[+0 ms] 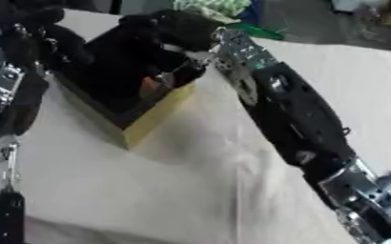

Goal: Pick up objects on the table and place them in the box.

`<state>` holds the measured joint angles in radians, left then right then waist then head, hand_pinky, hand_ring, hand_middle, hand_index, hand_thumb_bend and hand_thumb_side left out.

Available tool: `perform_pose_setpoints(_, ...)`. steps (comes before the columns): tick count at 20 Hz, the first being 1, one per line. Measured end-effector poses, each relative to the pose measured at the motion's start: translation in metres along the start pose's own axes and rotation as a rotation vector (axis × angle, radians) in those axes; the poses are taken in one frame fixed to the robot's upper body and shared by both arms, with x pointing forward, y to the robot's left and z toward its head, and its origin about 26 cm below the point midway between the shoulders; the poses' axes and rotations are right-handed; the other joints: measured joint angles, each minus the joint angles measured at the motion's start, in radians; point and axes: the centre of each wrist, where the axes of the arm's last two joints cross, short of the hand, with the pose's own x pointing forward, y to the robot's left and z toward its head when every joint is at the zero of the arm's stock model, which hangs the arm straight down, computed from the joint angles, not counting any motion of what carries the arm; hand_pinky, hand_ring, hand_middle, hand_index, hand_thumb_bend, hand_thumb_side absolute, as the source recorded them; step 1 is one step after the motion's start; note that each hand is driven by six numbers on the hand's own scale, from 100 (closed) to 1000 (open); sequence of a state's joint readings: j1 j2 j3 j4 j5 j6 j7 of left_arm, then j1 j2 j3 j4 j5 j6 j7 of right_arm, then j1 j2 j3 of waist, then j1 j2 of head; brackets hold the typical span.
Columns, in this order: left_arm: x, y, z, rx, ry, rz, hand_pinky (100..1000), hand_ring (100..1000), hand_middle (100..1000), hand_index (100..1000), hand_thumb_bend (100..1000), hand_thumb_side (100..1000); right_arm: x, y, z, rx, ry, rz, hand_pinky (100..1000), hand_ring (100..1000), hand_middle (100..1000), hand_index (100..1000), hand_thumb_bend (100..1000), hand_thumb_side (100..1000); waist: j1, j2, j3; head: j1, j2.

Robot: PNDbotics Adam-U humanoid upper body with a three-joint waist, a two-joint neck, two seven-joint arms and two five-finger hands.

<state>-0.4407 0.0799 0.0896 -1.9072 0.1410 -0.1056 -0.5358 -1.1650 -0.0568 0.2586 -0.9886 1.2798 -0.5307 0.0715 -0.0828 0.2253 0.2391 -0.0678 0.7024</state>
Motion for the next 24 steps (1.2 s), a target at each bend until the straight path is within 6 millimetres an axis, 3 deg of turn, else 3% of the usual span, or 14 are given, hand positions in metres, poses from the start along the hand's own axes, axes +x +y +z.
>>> perform_pose_setpoints(6,0.000,0.000,0.001,0.001,0.003,0.001,722,623,638,877,100,703,-0.018,-0.006,0.015,-0.131,0.181,-0.028,891,804,977,1000,100,100,0.002,0.000,-0.019,0.010,0.000)
perform_pose_setpoints(8,-0.001,0.000,0.002,0.003,0.007,0.002,721,623,637,877,100,705,-0.032,-0.001,0.027,-0.134,0.276,-0.083,907,785,964,1000,100,214,0.005,0.000,-0.025,0.013,0.000)
perform_pose_setpoints(10,-0.002,0.000,0.003,0.004,0.011,0.002,721,623,637,878,100,703,-0.048,0.006,0.041,-0.125,0.372,-0.148,918,773,955,1000,100,244,0.008,0.000,-0.030,0.015,0.000)
perform_pose_setpoints(11,-0.002,0.000,0.003,0.004,0.011,0.002,721,623,637,878,100,706,-0.055,0.010,0.049,-0.119,0.417,-0.180,921,771,953,1000,100,327,0.009,0.000,-0.033,0.016,0.000)
perform_pose_setpoints(15,-0.002,0.000,0.005,0.005,0.016,0.001,721,623,637,878,100,707,-0.077,0.022,0.075,-0.095,0.566,-0.285,928,768,948,1000,100,401,0.012,-0.002,-0.043,0.022,0.000)
perform_pose_setpoints(16,-0.003,0.000,0.005,0.005,0.019,0.000,721,623,637,878,100,707,-0.080,0.024,0.080,-0.087,0.594,-0.302,928,771,950,1000,100,405,0.013,-0.003,-0.043,0.022,0.000)
perform_pose_setpoints(17,-0.004,0.000,0.006,0.005,0.021,0.001,721,622,637,878,100,708,-0.083,0.026,0.084,-0.076,0.620,-0.315,928,773,950,1000,100,337,0.013,-0.004,-0.044,0.023,0.000)
perform_pose_setpoints(19,-0.004,0.000,0.006,0.004,0.023,0.000,721,622,637,878,100,707,-0.087,0.031,0.090,-0.047,0.663,-0.330,927,780,955,1000,100,390,0.014,-0.004,-0.047,0.025,0.000)
perform_pose_setpoints(24,-0.006,0.000,0.007,0.005,0.027,-0.003,720,622,636,878,100,708,-0.089,0.044,0.098,0.069,0.715,-0.345,927,821,970,1000,100,293,0.020,-0.005,-0.047,0.026,0.000)
